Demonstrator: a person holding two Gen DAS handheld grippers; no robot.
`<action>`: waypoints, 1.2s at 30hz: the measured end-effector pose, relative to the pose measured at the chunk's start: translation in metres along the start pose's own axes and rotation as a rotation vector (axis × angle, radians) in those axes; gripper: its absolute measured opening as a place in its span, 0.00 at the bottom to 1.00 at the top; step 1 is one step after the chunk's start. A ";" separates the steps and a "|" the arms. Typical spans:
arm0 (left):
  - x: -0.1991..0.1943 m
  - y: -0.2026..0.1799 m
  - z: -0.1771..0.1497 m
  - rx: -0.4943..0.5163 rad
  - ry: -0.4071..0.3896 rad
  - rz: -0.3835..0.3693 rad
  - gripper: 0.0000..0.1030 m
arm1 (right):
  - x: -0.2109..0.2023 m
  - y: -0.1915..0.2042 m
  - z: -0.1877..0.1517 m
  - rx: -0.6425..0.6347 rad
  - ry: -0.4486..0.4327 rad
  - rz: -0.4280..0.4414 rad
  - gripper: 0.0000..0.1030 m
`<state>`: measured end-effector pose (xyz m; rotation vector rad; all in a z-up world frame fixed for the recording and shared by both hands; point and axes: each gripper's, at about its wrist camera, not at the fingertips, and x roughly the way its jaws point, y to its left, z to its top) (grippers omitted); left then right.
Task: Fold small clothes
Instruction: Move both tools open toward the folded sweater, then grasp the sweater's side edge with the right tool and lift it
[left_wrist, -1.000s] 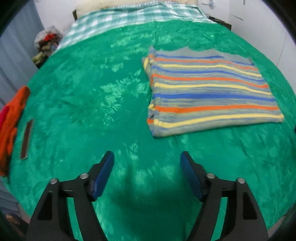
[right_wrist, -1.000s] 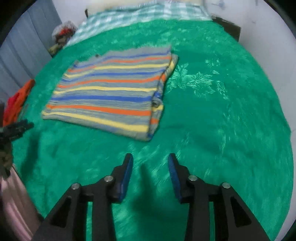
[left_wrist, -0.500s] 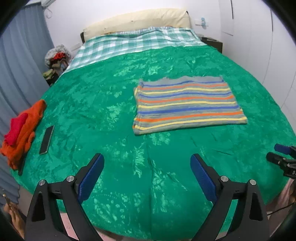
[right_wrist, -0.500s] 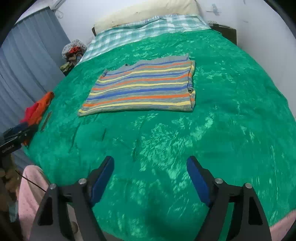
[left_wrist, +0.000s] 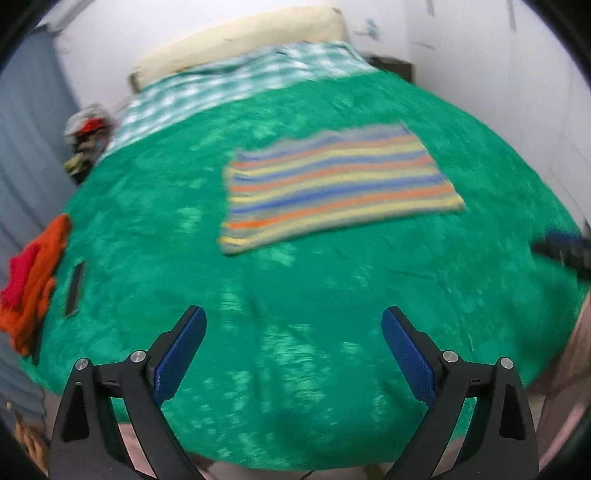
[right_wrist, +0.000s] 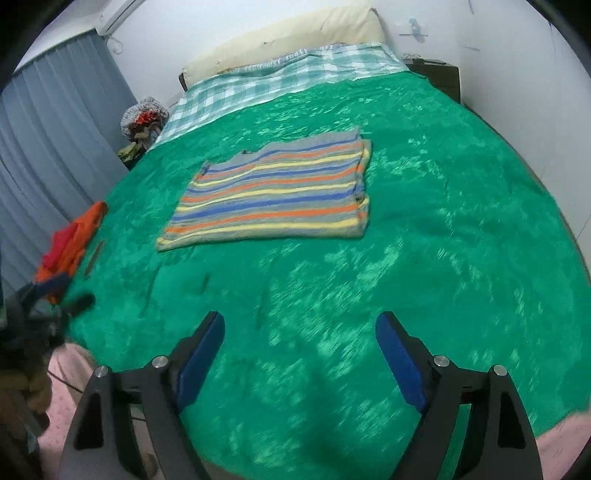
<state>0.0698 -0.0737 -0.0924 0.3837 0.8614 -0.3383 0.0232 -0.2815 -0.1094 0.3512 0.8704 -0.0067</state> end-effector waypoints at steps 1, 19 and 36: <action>0.009 -0.011 0.003 0.032 0.001 -0.024 0.94 | 0.005 -0.006 0.009 -0.004 0.000 -0.010 0.81; 0.173 -0.184 0.111 0.390 -0.093 -0.278 0.68 | 0.200 -0.131 0.212 0.158 0.202 0.236 0.72; 0.096 -0.032 0.103 -0.185 -0.225 -0.434 0.01 | 0.218 -0.035 0.283 0.094 0.081 0.312 0.09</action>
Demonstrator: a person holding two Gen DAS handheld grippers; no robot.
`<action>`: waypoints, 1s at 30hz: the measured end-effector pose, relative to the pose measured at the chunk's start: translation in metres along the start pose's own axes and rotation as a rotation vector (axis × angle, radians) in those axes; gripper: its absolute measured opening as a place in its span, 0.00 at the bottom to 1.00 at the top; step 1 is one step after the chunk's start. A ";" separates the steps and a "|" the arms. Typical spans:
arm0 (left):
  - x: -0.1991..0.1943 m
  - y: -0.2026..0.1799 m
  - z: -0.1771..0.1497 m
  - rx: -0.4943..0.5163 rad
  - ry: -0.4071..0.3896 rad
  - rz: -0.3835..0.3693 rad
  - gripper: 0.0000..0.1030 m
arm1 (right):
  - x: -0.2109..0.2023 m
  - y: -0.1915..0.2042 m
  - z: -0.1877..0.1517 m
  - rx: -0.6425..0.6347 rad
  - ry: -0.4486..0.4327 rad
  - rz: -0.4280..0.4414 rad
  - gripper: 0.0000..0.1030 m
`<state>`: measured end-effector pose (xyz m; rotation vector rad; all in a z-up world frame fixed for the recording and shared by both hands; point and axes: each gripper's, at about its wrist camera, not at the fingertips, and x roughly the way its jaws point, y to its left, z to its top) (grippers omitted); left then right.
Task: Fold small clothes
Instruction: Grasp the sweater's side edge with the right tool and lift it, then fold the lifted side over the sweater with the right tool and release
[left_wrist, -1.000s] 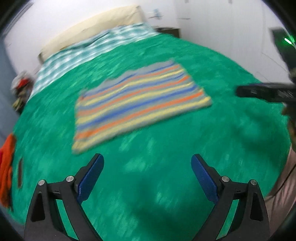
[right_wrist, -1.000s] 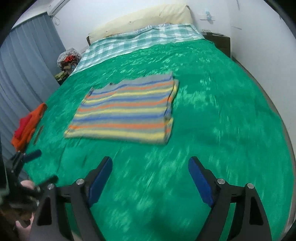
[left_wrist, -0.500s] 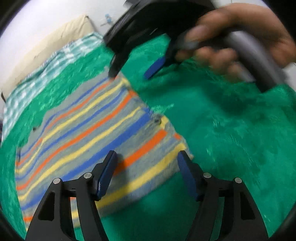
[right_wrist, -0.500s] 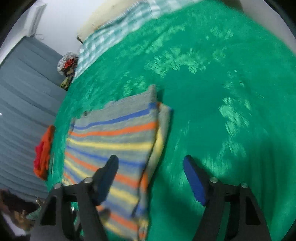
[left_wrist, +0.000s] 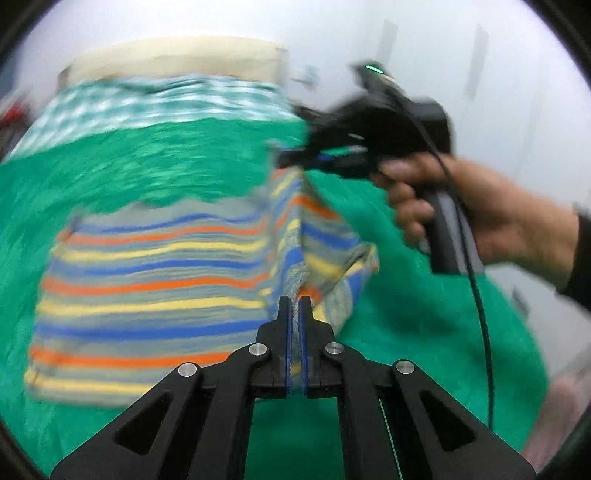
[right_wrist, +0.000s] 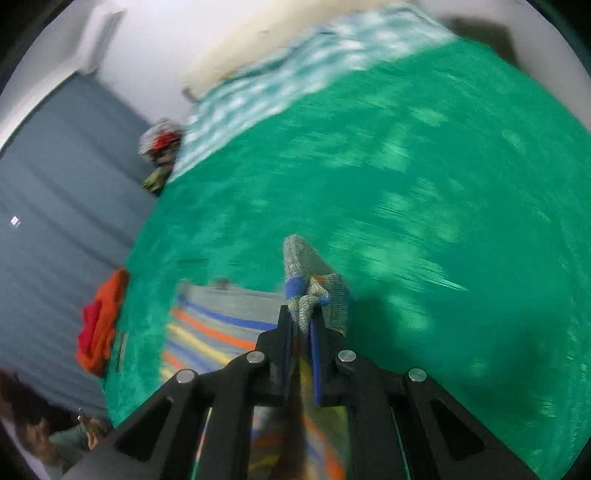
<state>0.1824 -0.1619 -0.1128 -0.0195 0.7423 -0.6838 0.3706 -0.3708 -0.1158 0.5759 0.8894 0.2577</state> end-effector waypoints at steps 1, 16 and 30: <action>-0.017 0.022 0.001 -0.062 -0.012 0.007 0.01 | 0.002 0.012 0.002 -0.008 0.002 0.008 0.09; -0.066 0.204 -0.052 -0.486 0.006 0.118 0.00 | 0.184 0.166 0.005 -0.063 0.168 0.011 0.09; 0.010 0.184 -0.013 -0.079 0.125 0.007 0.23 | 0.161 0.195 0.007 -0.243 0.162 0.109 0.09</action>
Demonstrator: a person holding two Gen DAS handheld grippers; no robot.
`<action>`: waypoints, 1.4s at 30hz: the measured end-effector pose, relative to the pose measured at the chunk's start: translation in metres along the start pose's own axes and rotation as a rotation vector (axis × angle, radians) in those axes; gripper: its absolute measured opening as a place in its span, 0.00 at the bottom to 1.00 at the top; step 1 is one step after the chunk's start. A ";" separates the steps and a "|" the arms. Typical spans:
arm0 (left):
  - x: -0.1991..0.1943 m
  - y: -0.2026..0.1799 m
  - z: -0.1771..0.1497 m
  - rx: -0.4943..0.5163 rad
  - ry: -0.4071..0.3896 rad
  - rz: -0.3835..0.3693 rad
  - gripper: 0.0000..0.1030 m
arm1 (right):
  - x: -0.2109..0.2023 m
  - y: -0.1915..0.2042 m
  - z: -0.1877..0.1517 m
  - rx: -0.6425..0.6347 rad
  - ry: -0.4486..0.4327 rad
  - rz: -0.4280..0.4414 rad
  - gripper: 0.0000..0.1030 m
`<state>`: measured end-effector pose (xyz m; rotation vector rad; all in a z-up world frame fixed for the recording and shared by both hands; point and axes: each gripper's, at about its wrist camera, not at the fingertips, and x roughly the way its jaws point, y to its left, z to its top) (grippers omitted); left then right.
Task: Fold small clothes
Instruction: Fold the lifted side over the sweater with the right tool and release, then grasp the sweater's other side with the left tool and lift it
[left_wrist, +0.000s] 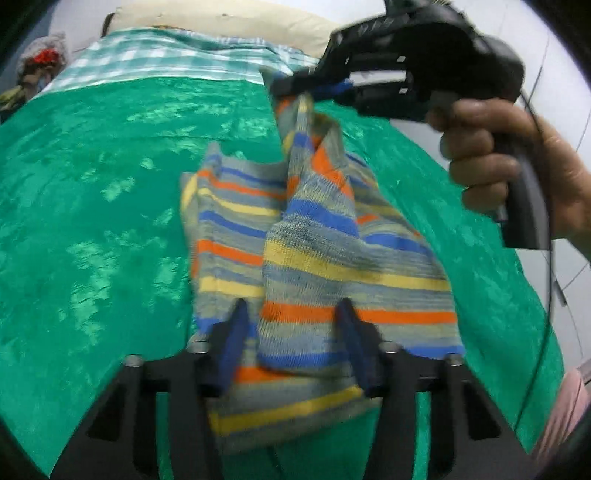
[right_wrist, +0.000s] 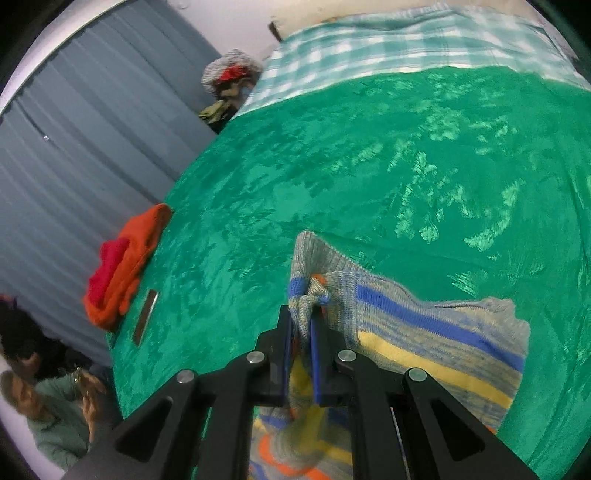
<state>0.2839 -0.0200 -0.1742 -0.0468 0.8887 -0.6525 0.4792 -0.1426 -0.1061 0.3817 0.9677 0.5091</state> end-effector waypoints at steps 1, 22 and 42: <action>0.004 0.000 0.001 0.006 0.016 -0.019 0.03 | -0.002 0.000 0.000 -0.009 -0.001 0.002 0.09; -0.076 0.012 -0.015 -0.080 0.012 0.188 0.53 | -0.017 -0.008 -0.043 -0.021 -0.090 -0.161 0.55; -0.020 0.021 0.055 -0.056 0.049 0.255 0.66 | -0.066 -0.045 -0.115 -0.042 -0.023 -0.171 0.47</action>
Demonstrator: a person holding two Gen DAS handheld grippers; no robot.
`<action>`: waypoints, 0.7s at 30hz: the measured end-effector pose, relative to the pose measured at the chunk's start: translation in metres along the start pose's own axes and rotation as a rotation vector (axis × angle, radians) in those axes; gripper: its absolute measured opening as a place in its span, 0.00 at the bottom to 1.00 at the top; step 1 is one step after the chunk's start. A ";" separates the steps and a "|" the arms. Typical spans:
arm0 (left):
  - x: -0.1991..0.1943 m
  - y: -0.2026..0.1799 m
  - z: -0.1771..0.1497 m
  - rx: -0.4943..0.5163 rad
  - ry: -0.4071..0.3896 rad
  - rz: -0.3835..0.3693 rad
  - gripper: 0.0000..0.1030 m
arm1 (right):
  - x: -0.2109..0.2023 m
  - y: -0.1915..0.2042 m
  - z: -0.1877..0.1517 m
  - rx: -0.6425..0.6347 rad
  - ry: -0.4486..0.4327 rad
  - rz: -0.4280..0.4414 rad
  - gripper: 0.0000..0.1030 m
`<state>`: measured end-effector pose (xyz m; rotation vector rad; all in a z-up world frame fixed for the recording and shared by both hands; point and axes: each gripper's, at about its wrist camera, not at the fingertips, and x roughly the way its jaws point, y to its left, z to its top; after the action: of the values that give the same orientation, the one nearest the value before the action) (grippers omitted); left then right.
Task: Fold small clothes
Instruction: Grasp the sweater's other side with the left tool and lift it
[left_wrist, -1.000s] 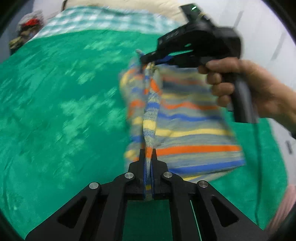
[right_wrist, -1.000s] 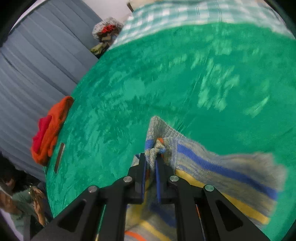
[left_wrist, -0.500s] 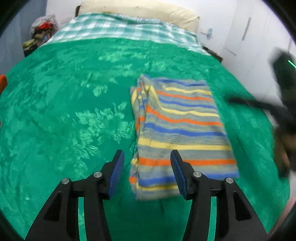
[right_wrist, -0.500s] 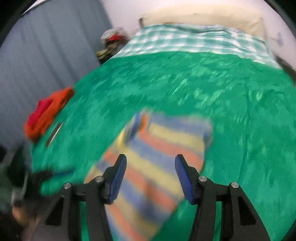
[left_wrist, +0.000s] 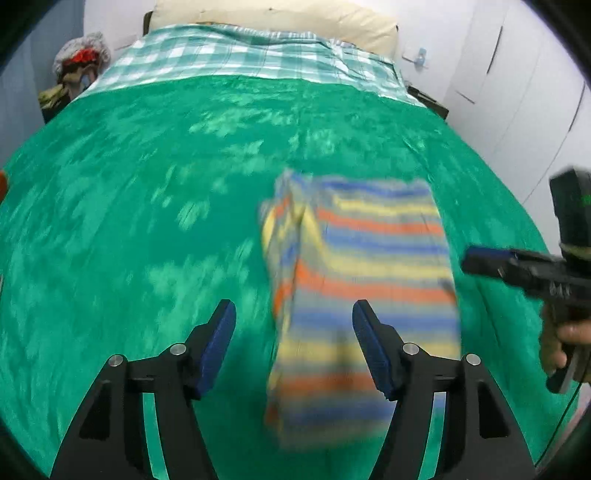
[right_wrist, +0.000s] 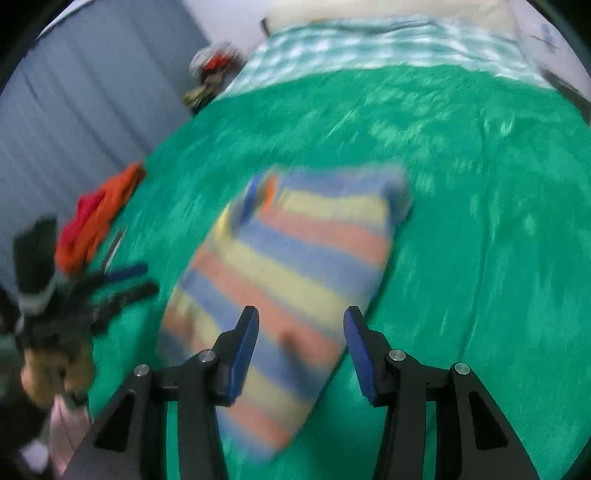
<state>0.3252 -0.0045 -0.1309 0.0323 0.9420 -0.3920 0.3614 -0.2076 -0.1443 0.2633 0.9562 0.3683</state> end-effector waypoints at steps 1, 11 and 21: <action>0.015 -0.004 0.010 0.007 0.011 0.012 0.66 | 0.008 -0.007 0.014 0.016 -0.006 0.003 0.47; 0.035 0.033 0.008 -0.090 0.047 0.014 0.72 | 0.031 -0.034 0.037 0.142 -0.040 -0.077 0.66; 0.080 0.020 0.000 -0.149 0.168 -0.141 0.17 | 0.055 -0.038 -0.031 0.338 0.022 0.135 0.36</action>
<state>0.3738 -0.0112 -0.1969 -0.1391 1.1412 -0.4530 0.3719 -0.2171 -0.2165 0.6352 1.0234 0.3324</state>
